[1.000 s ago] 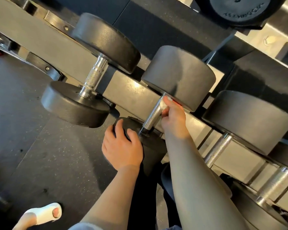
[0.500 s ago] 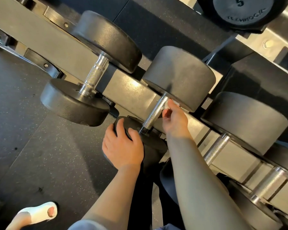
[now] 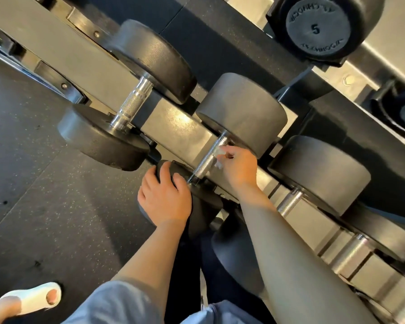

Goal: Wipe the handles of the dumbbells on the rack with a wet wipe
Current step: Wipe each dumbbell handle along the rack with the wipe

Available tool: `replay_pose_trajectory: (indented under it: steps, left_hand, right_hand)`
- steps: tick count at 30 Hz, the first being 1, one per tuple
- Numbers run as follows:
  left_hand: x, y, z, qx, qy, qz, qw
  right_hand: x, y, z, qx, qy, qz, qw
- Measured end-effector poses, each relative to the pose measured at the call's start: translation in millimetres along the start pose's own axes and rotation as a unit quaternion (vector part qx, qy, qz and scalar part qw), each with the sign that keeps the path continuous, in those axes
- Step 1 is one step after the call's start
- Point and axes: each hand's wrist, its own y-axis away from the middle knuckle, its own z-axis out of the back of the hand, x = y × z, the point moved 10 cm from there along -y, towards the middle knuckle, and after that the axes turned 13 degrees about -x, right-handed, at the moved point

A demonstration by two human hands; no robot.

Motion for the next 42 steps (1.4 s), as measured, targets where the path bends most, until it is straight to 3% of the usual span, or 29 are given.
replay_pose_trajectory:
  steps: [3,8,13,19,22,25,28,32,37,42]
  left_hand:
    - [1.2,-1.1,-4.5,0.049,0.022,0.016,0.998]
    - [6.2,-9.9,18.0,0.174,0.171,0.099,0.965]
    - [49.3,-45.3,113.7,0.002,0.191,0.182,0.965]
    - [59.4,-94.3,137.7,-0.068,0.241,0.213,0.944]
    - [55.6,-137.0,122.0,-0.082,0.184,0.194,0.960]
    - [45.9,-170.6,85.5,-0.044,0.093,0.152,0.983]
    - [47.6,-177.0,73.7,-0.089,0.029,0.142,0.985]
    - [53.0,-183.1,69.1,-0.134,0.020,0.127,0.983]
    - [55.9,-185.7,64.0,-0.109,0.028,0.127,0.985]
    - [56.3,-184.6,65.0,-0.103,0.028,0.131,0.986]
  right_hand:
    - [12.3,18.7,-0.1,0.118,0.028,0.031,0.992]
    - [36.2,33.7,13.0,0.113,-0.011,0.075,0.991]
    - [66.6,48.5,-12.5,0.166,0.002,0.133,0.977]
    - [102.5,46.1,-53.8,0.143,0.066,0.209,0.965]
    - [132.1,31.6,-67.8,0.107,0.077,0.250,0.959]
    - [176.4,21.0,-87.9,0.048,0.081,0.348,0.933]
    - [203.3,5.9,-127.1,0.005,0.128,0.390,0.912]
    - [211.9,12.9,-193.6,0.057,0.120,0.390,0.911]
    - [218.1,30.2,-218.7,0.155,0.208,0.510,0.820]
    - [237.6,-6.0,-175.3,0.014,0.203,0.504,0.839]
